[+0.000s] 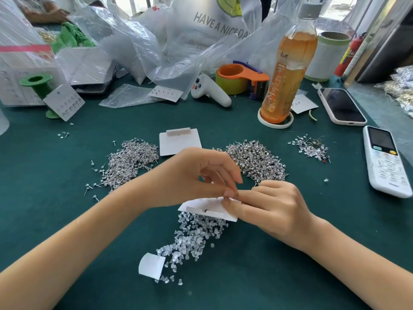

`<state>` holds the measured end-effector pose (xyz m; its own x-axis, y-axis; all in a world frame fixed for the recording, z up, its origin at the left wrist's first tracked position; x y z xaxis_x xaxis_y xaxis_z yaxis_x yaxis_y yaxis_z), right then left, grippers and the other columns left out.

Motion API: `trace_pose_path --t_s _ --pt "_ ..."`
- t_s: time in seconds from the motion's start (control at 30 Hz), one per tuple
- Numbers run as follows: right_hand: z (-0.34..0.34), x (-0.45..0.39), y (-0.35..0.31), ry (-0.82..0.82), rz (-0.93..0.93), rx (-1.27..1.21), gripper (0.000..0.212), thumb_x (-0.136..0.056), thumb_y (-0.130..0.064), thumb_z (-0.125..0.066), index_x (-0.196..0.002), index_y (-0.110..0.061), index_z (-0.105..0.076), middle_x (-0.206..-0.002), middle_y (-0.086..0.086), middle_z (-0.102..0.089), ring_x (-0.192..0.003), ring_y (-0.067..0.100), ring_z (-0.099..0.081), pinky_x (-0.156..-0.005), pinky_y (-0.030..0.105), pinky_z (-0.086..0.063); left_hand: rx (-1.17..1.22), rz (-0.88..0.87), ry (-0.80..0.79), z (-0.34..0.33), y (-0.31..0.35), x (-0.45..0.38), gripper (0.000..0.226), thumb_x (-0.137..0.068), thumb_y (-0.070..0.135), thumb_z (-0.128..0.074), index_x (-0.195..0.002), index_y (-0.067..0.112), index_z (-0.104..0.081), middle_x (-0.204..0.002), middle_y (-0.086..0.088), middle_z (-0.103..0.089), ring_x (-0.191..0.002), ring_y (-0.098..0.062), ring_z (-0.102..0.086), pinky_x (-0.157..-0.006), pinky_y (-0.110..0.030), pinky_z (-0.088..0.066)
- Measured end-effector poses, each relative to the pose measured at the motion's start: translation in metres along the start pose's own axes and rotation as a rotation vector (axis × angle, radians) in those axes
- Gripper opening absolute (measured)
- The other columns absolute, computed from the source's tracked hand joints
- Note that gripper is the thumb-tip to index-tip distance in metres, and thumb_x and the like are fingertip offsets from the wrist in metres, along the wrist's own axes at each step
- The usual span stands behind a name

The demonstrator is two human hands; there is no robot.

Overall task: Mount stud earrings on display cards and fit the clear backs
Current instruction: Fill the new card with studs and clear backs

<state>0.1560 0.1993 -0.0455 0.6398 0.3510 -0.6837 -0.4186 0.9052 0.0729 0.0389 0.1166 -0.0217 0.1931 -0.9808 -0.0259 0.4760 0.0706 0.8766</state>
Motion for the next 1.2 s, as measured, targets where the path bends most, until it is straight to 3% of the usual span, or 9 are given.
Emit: trace_pose_path --t_s 0.27,0.53,0.77,1.03,1.2 --pt "0.0 0.0008 0.0001 0.012 0.004 -0.002 0.012 -0.084 0.001 -0.067 -0.084 -0.006 -0.076 -0.075 0.007 -0.071 -0.046 0.021 -0.048 -0.042 0.026 -0.036 -0.022 -0.001 -0.009 -0.0003 -0.0006 0.0003 0.015 -0.083 0.008 -0.071 -0.097 0.012 -0.066 -0.087 0.003 -0.074 -0.084 -0.014 -0.071 -0.079 -0.042 -0.053" --pt "0.0004 0.0026 0.0013 0.042 -0.03 0.013 0.02 -0.091 -0.002 -0.059 -0.084 -0.008 -0.076 -0.074 0.004 -0.071 -0.046 0.021 -0.048 -0.041 0.027 -0.037 -0.082 -0.04 -0.013 -0.0029 -0.0005 -0.001 0.013 -0.084 0.008 -0.07 -0.094 0.015 -0.068 -0.085 0.008 -0.074 -0.082 -0.009 -0.069 -0.07 -0.024 -0.05" --pt "-0.0005 0.0004 0.0029 0.028 -0.047 0.01 0.011 -0.089 -0.008 -0.066 -0.091 -0.011 -0.076 -0.086 0.0 -0.073 -0.051 0.02 -0.053 -0.044 0.029 -0.042 -0.045 -0.057 0.016 0.0026 -0.0019 -0.0024 0.016 -0.083 0.004 -0.071 -0.095 0.013 -0.068 -0.086 0.004 -0.074 -0.082 -0.011 -0.07 -0.075 -0.031 -0.055" --pt "0.0002 -0.001 0.0007 -0.011 -0.042 -0.015 0.031 -0.099 -0.003 -0.046 -0.097 -0.01 -0.076 -0.096 0.004 -0.073 -0.049 0.02 -0.051 -0.045 0.026 -0.041 -0.011 -0.048 0.041 0.0056 -0.0034 -0.0006 0.02 -0.08 0.004 -0.073 -0.098 0.011 -0.069 -0.087 0.001 -0.074 -0.082 -0.016 -0.071 -0.078 -0.027 -0.055" --pt "0.0008 -0.0022 -0.0001 -0.005 -0.035 -0.002 0.028 -0.097 -0.002 -0.05 -0.094 -0.011 -0.076 -0.093 0.004 -0.074 -0.051 0.017 -0.052 -0.047 0.023 -0.037 0.018 -0.025 0.05 0.0062 -0.0041 0.0008 0.02 -0.08 0.006 -0.073 -0.098 0.014 -0.069 -0.085 0.003 -0.074 -0.079 -0.016 -0.071 -0.075 -0.021 -0.053"
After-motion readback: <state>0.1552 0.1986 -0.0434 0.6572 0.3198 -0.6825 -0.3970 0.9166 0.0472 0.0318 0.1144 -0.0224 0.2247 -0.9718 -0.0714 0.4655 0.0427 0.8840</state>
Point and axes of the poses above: each hand's wrist, its own x-axis away from the middle knuckle, its own z-axis out of the back of the hand, y = z × x, the point moved 5 cm from there along -x, towards the middle knuckle
